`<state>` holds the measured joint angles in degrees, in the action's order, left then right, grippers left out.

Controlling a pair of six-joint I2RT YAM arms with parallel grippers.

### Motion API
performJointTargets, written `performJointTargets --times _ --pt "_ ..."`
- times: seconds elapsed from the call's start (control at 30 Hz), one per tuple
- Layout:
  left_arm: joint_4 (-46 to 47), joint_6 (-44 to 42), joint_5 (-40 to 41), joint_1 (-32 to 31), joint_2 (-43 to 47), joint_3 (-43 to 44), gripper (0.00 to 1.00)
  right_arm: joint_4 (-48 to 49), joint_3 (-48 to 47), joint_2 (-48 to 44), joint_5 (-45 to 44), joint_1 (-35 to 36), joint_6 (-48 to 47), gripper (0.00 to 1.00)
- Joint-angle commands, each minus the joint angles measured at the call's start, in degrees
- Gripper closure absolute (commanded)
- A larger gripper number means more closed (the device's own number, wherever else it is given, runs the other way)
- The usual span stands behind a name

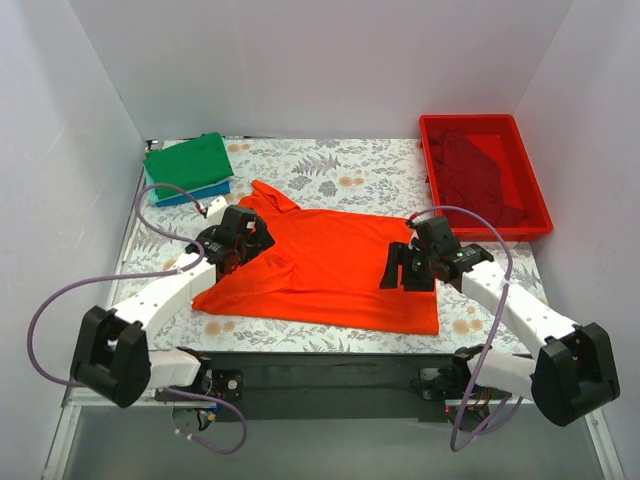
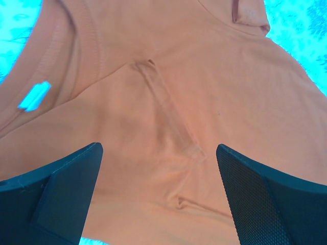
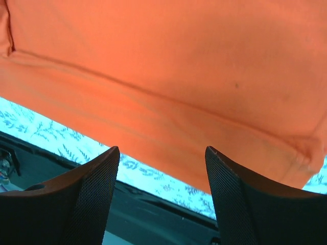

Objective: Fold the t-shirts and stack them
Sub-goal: Fold the tshirt

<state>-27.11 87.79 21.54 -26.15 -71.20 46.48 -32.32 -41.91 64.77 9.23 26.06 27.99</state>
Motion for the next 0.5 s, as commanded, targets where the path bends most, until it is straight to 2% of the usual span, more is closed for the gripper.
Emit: performJointTargets --times 0.0,0.17,0.47 --pt "3.89 -2.18 -2.72 -0.57 -4.90 2.38 0.07 2.59 -2.65 3.95 -1.33 0.39 -2.58 0.25" --pt "8.48 -2.62 -5.80 -0.92 -11.93 2.57 0.07 7.43 -2.56 10.28 0.17 0.39 -3.55 0.25" --pt "15.42 -3.24 -6.95 -0.83 -13.44 -5.69 0.06 12.27 3.84 14.50 1.05 0.39 -2.85 0.26"
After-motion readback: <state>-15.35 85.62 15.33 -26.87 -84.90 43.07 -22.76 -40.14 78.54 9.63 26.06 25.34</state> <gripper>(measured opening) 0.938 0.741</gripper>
